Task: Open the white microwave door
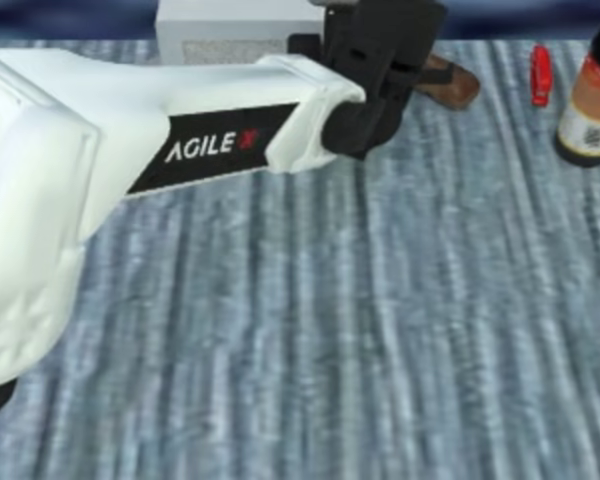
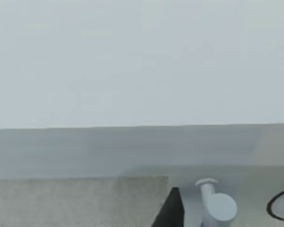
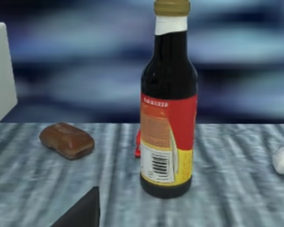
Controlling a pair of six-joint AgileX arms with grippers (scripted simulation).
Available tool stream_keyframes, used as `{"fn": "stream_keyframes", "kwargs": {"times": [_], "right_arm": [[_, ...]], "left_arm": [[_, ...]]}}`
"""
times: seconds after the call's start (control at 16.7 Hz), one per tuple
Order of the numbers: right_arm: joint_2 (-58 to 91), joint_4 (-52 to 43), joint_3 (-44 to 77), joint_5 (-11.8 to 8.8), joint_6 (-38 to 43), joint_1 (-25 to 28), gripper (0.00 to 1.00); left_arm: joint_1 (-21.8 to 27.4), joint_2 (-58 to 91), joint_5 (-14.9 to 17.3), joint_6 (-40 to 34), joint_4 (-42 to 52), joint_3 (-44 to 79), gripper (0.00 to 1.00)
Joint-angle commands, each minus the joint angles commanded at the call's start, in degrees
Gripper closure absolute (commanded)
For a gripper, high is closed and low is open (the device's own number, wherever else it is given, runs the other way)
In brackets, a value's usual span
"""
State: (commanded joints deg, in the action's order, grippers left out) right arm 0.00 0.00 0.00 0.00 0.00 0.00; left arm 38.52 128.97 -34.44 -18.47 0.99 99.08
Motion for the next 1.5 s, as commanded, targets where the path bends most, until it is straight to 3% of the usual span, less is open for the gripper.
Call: {"fn": "stream_keyframes", "kwargs": {"times": [0.36, 0.42, 0.48, 0.72, 1.5], "right_arm": [[0.0, 0.0, 0.0, 0.0, 0.0, 0.0, 0.0], [0.0, 0.0, 0.0, 0.0, 0.0, 0.0, 0.0], [0.0, 0.0, 0.0, 0.0, 0.0, 0.0, 0.0], [0.0, 0.0, 0.0, 0.0, 0.0, 0.0, 0.0], [0.0, 0.0, 0.0, 0.0, 0.0, 0.0, 0.0]], "left_arm": [[0.0, 0.0, 0.0, 0.0, 0.0, 0.0, 1.0], [3.3, -1.5, -0.1, 0.1, 0.6, -2.7, 1.0], [3.3, -1.4, -0.1, 0.1, 0.7, -2.6, 1.0], [3.0, 1.3, 1.4, -1.5, 6.8, 3.6, 1.0], [-1.2, 19.2, 14.6, -12.6, 64.7, 53.1, 1.0]]}}
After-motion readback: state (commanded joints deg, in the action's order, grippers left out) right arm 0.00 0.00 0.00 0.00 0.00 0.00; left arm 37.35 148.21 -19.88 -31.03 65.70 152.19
